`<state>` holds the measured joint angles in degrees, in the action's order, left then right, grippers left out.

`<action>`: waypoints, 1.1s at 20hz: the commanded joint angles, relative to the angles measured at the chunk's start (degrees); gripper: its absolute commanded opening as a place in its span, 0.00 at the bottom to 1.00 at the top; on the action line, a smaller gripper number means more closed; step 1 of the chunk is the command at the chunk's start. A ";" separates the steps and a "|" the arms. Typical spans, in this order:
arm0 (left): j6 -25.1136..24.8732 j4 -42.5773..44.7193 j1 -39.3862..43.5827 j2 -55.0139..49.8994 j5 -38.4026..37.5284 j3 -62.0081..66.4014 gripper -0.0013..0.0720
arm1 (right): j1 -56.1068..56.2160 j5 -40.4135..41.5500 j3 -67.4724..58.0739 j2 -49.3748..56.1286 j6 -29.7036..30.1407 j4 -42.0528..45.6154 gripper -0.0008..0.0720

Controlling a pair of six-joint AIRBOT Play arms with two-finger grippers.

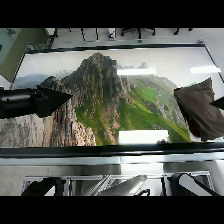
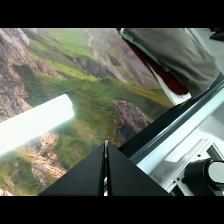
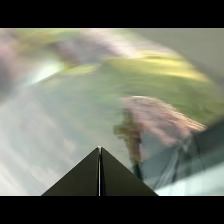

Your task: Fold the shirts.

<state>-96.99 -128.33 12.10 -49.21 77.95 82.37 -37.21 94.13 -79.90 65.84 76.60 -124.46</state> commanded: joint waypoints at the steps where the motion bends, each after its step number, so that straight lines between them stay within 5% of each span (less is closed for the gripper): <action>1: 0.02 1.11 0.13 -2.38 1.03 -0.76 0.04 | 12.81 -5.95 1.70 -6.88 5.77 -1.16 0.04; 8: 0.55 1.31 7.48 0.52 -6.99 -21.55 0.04 | 48.59 -30.56 32.39 -26.51 5.95 2.80 0.04; 22: 0.57 1.18 6.21 1.36 -8.94 -23.19 0.04 | 49.92 -23.63 33.70 -26.53 5.97 -1.33 0.04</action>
